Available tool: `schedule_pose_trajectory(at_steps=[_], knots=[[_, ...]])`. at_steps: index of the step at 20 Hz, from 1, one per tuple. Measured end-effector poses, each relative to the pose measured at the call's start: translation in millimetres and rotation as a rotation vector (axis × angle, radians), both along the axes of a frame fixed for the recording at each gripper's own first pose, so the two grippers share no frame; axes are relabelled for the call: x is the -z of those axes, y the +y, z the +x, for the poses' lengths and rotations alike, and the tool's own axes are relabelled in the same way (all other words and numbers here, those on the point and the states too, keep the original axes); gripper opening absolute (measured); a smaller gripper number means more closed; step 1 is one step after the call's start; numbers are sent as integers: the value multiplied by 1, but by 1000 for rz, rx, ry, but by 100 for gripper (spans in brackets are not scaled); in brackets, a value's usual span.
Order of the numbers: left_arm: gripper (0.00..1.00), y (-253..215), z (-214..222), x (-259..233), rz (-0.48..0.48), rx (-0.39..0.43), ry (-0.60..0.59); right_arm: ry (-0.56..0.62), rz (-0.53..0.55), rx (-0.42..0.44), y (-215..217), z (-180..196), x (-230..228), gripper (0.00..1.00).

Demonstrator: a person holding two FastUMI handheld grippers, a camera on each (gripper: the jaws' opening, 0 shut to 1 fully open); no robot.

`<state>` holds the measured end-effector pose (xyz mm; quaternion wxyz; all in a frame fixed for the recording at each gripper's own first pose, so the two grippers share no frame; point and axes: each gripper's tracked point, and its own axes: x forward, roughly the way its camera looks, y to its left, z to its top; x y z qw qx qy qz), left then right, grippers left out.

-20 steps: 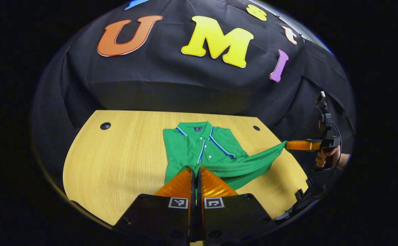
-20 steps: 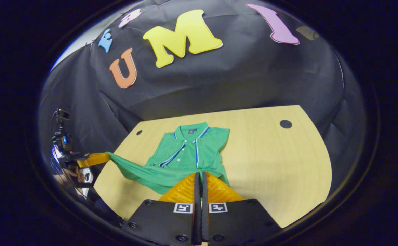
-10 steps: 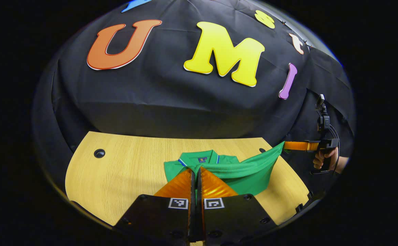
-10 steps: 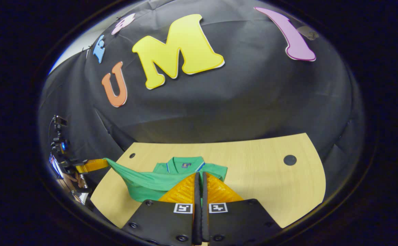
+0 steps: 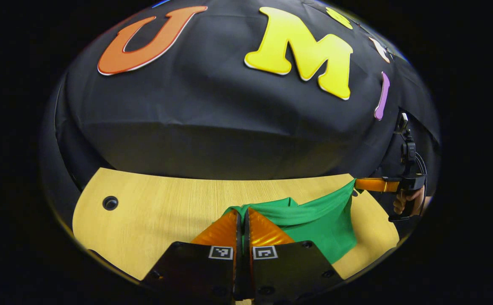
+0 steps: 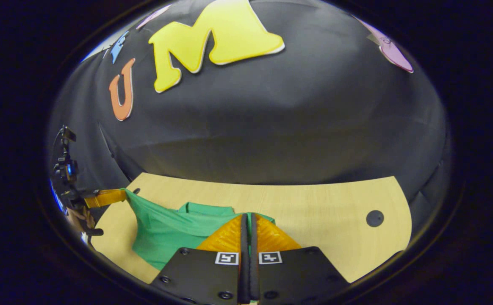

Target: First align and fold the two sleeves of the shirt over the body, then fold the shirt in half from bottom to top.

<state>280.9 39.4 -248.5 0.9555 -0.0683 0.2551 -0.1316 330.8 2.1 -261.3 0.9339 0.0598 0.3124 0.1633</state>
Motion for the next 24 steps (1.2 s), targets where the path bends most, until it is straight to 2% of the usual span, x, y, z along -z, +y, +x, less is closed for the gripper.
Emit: schedule_pose_trajectory(at_steps=[3, 6, 7, 8, 9, 11, 12, 14, 15, 17, 18, 19, 20, 21, 24], knots=[[3, 6, 25, 20, 19, -42, -25, -18, -32, 17, 1, 19, 20, 2], [3, 13, 40, 50, 91, -83, -13, -37, -79, 28, 2, 32, 39, 2], [5, 12, 42, 58, 92, -89, -6, -34, -78, 39, 4, 35, 44, 2], [13, 10, 45, 64, 83, -103, 1, -27, -80, 46, 6, 38, 47, 2], [7, 11, 46, 71, 87, -124, 12, -30, -99, 55, 6, 39, 58, 3], [9, 7, 45, 81, 78, -148, 34, -15, -132, 68, 7, 39, 69, 2], [14, 4, 42, 82, 70, -151, 47, -12, -144, 83, 6, 41, 71, 10], [37, 6, 33, 83, 91, -173, 75, -22, -154, 116, -2, 40, 66, 22], [70, 9, 27, 77, 91, -185, 77, -38, -151, 127, -2, 36, 56, 39], [87, 16, 18, 50, 80, -233, 45, -80, -172, 162, -10, 27, 34, 72], [91, 20, 12, 34, 72, -254, 26, -98, -178, 172, -11, 18, 20, 78], [99, 24, 4, 16, 65, -269, -1, -123, -181, 185, -11, 9, 4, 90], [100, 25, -1, -3, 61, -278, -30, -147, -190, 197, -11, -2, -15, 87], [100, 26, -11, -25, 59, -283, -60, -166, -205, 204, -8, -16, -31, 94], [99, 29, -49, -95, 51, -291, -156, -265, -222, 199, 6, -63, -96, 97]])
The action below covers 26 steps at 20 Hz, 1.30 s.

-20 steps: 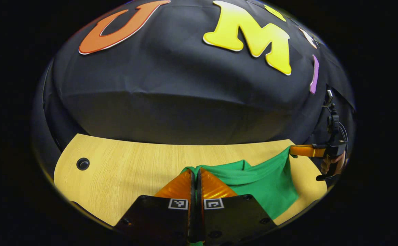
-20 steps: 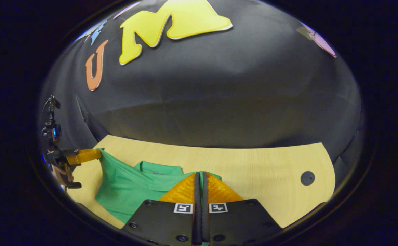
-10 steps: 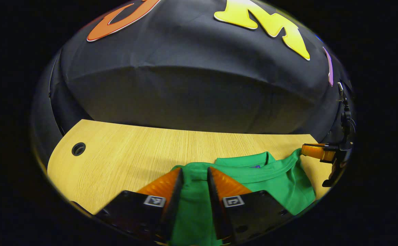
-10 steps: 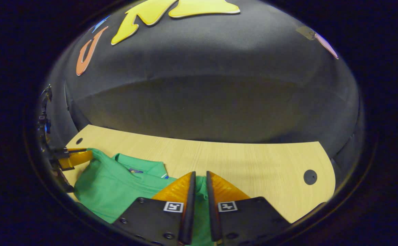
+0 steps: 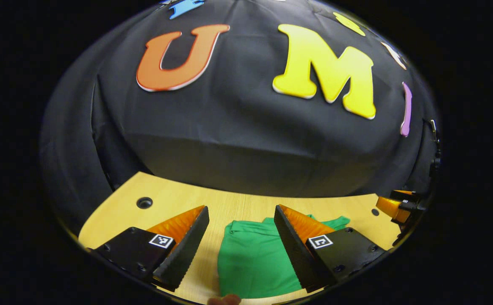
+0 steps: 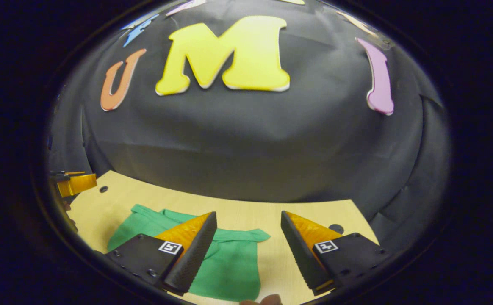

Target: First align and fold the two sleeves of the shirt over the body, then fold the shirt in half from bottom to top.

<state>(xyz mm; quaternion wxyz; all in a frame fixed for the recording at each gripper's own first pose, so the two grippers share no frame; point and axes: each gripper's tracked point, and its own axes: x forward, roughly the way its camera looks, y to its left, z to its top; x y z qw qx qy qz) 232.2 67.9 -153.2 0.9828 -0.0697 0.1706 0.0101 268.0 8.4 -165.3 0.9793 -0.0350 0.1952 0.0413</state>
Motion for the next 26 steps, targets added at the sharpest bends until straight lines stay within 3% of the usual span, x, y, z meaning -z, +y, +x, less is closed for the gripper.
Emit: schedule_pose_trajectory(at_steps=[3, 4, 6, 9, 10, 11, 13, 20, 26], knots=[[99, 1, -48, -60, 72, -19, -93, -99, 12, -25, 19, -60, -69, 94], [99, -2, -65, -78, 97, -10, -127, -133, 15, -24, 22, -81, -90, 99], [99, -8, -106, -110, 127, -2, -181, -202, 23, 4, 19, -128, -124, 96], [98, -17, -165, -144, 143, -12, -254, -256, 54, 34, 21, -187, -152, 95], [89, -20, -181, -153, 149, -15, -280, -260, 74, 47, 21, -203, -157, 96], [100, -25, -198, -159, 148, -17, -295, -263, 105, 54, 24, -221, -160, 94], [98, -37, -228, -161, 142, -8, -297, -264, 136, 50, 31, -256, -162, 96], [98, -53, -276, -164, 170, 15, -314, -298, 82, 56, 32, -325, -158, 96], [98, -57, -281, -165, 174, 23, -306, -293, 90, 52, 34, -330, -157, 95]])
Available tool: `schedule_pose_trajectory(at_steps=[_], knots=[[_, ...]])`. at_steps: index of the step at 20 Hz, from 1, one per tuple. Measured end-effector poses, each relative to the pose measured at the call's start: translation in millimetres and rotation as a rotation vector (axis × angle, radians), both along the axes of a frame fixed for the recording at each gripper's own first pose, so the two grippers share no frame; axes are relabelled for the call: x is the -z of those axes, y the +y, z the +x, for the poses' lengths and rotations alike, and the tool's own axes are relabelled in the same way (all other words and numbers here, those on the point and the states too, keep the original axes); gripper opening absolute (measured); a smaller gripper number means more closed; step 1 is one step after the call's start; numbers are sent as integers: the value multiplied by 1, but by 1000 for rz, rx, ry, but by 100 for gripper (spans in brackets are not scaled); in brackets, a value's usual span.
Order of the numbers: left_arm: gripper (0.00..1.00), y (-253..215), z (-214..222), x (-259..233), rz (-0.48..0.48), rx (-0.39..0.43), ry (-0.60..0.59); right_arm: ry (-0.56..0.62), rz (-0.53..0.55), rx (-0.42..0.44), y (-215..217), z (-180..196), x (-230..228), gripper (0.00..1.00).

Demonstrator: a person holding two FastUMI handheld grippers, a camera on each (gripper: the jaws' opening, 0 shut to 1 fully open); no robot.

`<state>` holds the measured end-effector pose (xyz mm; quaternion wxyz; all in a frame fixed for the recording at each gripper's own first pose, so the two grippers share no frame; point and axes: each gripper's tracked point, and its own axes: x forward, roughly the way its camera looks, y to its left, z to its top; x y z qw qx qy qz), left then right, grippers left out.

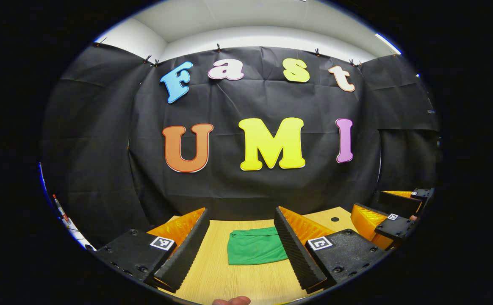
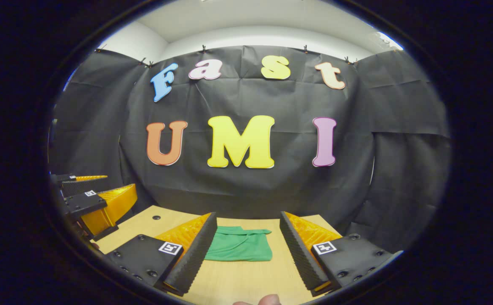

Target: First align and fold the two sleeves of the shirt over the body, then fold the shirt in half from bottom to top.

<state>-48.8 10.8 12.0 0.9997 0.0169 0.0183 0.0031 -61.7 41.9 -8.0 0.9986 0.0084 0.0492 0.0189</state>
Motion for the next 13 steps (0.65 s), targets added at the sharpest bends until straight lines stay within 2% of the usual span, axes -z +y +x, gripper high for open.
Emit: schedule_pose_trajectory(at_steps=[13], knots=[[98, 3, 21, -10, -16, -20, -2, -12, -10, -33, 8, 26, -10, 94]])
